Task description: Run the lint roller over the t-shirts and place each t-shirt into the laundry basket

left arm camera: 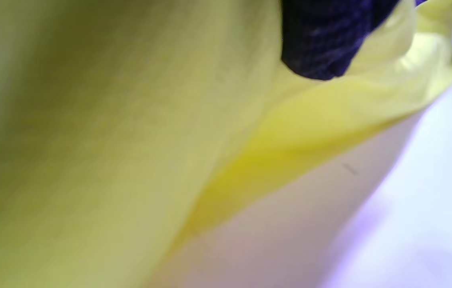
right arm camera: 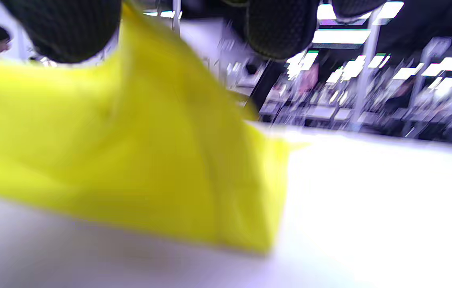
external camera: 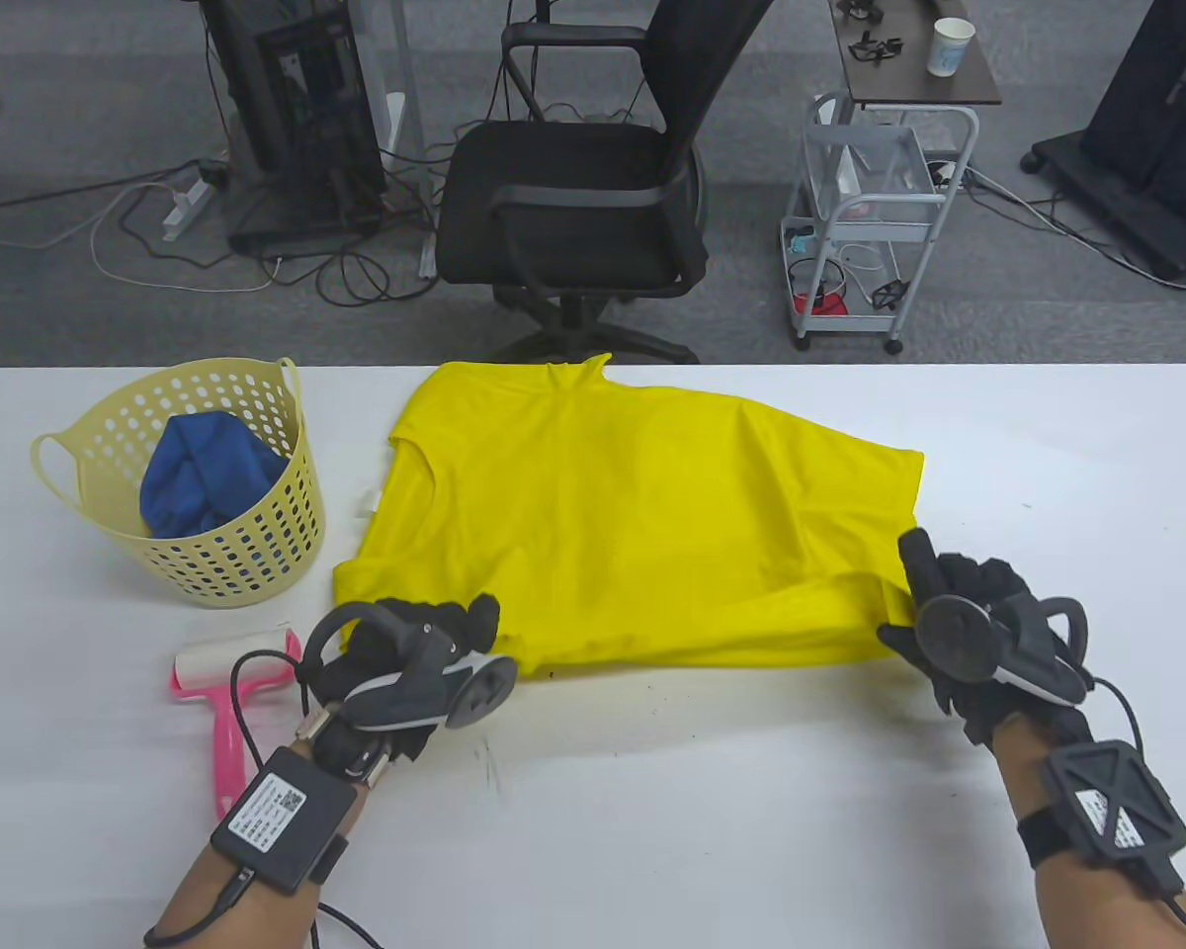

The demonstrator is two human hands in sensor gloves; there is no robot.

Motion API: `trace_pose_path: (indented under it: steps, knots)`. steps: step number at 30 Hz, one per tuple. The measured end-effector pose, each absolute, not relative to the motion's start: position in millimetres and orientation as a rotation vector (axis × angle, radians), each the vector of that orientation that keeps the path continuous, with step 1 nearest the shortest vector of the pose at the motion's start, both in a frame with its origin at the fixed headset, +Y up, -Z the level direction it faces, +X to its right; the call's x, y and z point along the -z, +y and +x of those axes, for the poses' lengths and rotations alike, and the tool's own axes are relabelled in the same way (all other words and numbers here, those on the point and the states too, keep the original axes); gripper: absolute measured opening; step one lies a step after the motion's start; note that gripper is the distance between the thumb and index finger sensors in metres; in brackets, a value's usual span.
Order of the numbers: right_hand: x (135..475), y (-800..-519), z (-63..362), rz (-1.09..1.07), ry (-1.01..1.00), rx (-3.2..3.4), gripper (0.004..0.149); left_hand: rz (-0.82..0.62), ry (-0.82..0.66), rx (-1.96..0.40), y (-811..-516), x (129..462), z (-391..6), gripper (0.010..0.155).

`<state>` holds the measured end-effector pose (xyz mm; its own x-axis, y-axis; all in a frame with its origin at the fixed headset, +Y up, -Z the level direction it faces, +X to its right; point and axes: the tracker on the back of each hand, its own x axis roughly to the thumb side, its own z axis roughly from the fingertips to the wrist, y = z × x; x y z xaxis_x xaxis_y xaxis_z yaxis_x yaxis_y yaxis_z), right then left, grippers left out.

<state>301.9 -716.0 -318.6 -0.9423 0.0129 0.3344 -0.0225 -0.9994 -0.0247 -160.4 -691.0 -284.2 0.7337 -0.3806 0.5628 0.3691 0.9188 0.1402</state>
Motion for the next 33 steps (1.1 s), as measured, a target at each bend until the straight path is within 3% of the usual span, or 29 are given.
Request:
trace_pose_path:
  steps: [3, 5, 6, 7, 9, 10, 11, 12, 14, 16, 18, 19, 22, 24, 25, 27, 29, 30, 31, 33]
  knots:
    - [295.4, -736.7, 312.5, 0.564, 0.25, -3.015, 0.091, -0.145, -0.74, 0.412, -711.3, 261.9, -163.2, 0.052]
    - [292.1, -738.5, 320.9, 0.477, 0.593, -3.007, 0.083, -0.502, -0.808, 0.327, -722.8, 256.6, -167.3, 0.071]
    - [289.1, -734.0, 321.7, 0.345, 0.747, -2.953, 0.077, -0.762, -0.703, 0.264, -723.8, 253.9, -174.4, 0.078]
    - [288.0, -728.5, 319.5, 0.289, 0.735, -2.939, 0.072, -0.786, -0.663, 0.223, -719.9, 252.6, -179.3, 0.08]
    - [281.0, -706.6, 307.7, 0.334, 0.27, -3.017, 0.07, -0.665, -0.714, 0.058, -701.8, 257.2, -187.5, 0.074]
    - [278.8, -693.6, 298.5, 0.391, -0.135, -3.023, 0.067, -0.605, -0.701, -0.025, -687.9, 263.2, -194.7, 0.068]
    - [279.2, -687.1, 292.4, 0.432, -0.331, -3.001, 0.065, -0.555, -0.674, -0.077, -681.1, 268.3, -198.3, 0.058]
    - [286.4, -682.8, 282.2, 0.517, -0.312, -3.011, 0.067, -0.467, -0.574, -0.143, -672.7, 277.2, -204.5, 0.055]
    - [301.4, -692.5, 269.6, 0.353, -0.031, -3.063, 0.078, -0.273, -0.327, -0.211, -670.7, 291.7, -208.5, 0.053]
    - [316.6, -720.3, 260.5, 0.186, 0.452, -3.069, 0.094, -0.189, -0.276, -0.135, -684.0, 299.2, -199.8, 0.054]
    - [321.7, -739.9, 254.2, 0.17, 0.664, -3.069, 0.097, -0.199, -0.289, -0.002, -702.8, 301.0, -188.1, 0.058]
    - [321.8, -747.1, 252.0, 0.165, 0.62, -3.095, 0.096, -0.204, -0.305, 0.053, -714.2, 299.7, -181.6, 0.061]
    - [321.1, -753.2, 251.5, 0.171, 0.329, -3.166, 0.072, -0.361, -0.351, 0.161, -742.0, 295.4, -167.9, 0.081]
    - [319.1, -741.7, 255.3, 0.193, 0.213, -3.147, 0.05, -0.509, -0.321, 0.218, -755.4, 293.9, -166.8, 0.097]
    - [316.6, -730.6, 259.7, 0.242, 0.148, -3.166, 0.048, -0.573, -0.311, 0.234, -760.3, 293.3, -168.3, 0.101]
    - [311.1, -712.2, 267.5, 0.449, 0.163, -3.155, 0.047, -0.61, -0.318, 0.249, -763.2, 291.7, -170.4, 0.103]
    - [301.6, -693.9, 283.0, 0.433, 0.307, -3.138, 0.047, -0.616, -0.325, 0.265, -761.7, 290.0, -172.0, 0.103]
    - [294.7, -688.5, 295.9, 0.323, 0.665, -3.031, 0.054, -0.618, -0.328, 0.274, -758.8, 289.2, -172.3, 0.102]
    - [288.9, -686.4, 305.7, 0.278, 0.753, -2.938, 0.064, -0.595, -0.327, 0.273, -753.4, 288.9, -172.6, 0.099]
    - [289.2, -687.8, 314.2, 0.28, 0.632, -2.814, 0.071, -0.486, -0.306, 0.254, -741.3, 289.6, -173.1, 0.089]
